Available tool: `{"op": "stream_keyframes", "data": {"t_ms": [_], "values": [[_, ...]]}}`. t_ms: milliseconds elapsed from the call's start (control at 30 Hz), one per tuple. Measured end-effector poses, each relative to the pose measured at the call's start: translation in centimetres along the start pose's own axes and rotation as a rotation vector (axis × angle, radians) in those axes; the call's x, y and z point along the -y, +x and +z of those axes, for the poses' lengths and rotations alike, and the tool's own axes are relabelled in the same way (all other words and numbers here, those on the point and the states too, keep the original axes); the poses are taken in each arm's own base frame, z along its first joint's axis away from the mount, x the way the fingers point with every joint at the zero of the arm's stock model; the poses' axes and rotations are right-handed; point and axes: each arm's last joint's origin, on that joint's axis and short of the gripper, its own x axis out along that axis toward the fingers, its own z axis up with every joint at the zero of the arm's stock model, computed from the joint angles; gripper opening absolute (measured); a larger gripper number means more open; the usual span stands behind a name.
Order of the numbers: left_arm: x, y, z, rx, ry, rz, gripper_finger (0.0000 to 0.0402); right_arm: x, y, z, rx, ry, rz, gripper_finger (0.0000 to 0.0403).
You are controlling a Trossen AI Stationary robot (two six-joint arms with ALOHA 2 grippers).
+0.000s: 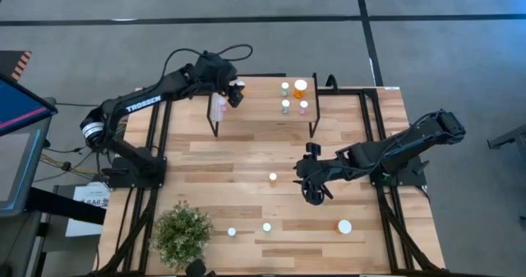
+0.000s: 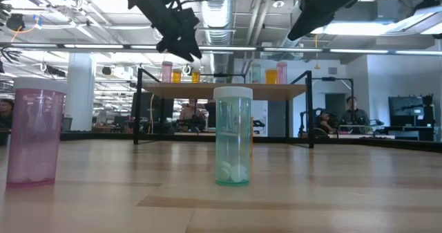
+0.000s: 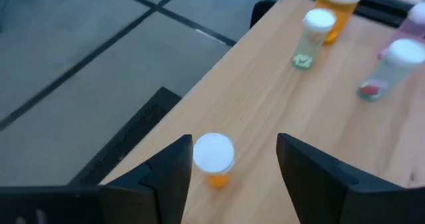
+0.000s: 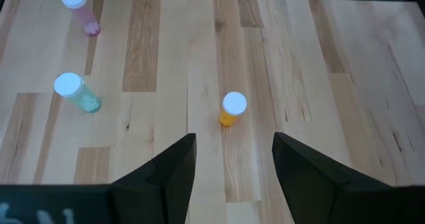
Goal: Pick and place medicine bottles onto shelf by color
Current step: Put the small orange pill bottle on the shelf
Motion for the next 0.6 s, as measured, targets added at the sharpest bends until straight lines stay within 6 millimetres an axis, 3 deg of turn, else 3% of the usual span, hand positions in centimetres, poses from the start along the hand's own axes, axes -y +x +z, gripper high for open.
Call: {"op": "stream_keyframes", "data": {"t_ms": [100, 300, 600], "values": [[0.3, -1.9, 0.6, 0.054, 0.028, -0.009, 0.0206, 0.0, 0.0, 0.0, 0.0, 0.0, 0.0, 0.0219], [2.1, -7.7, 1.1, 0.191, 0.065, -0.088, 0.0206, -0.3, -0.1, -0.1, -0.002, -0.008, 0.006, 0.0219], [6.5, -13.1, -4.3, 0.374, 0.13, -0.248, 0.0206, -1.6, 0.9, -0.5, 0.148, -0.035, 0.07, 0.0219]]}}
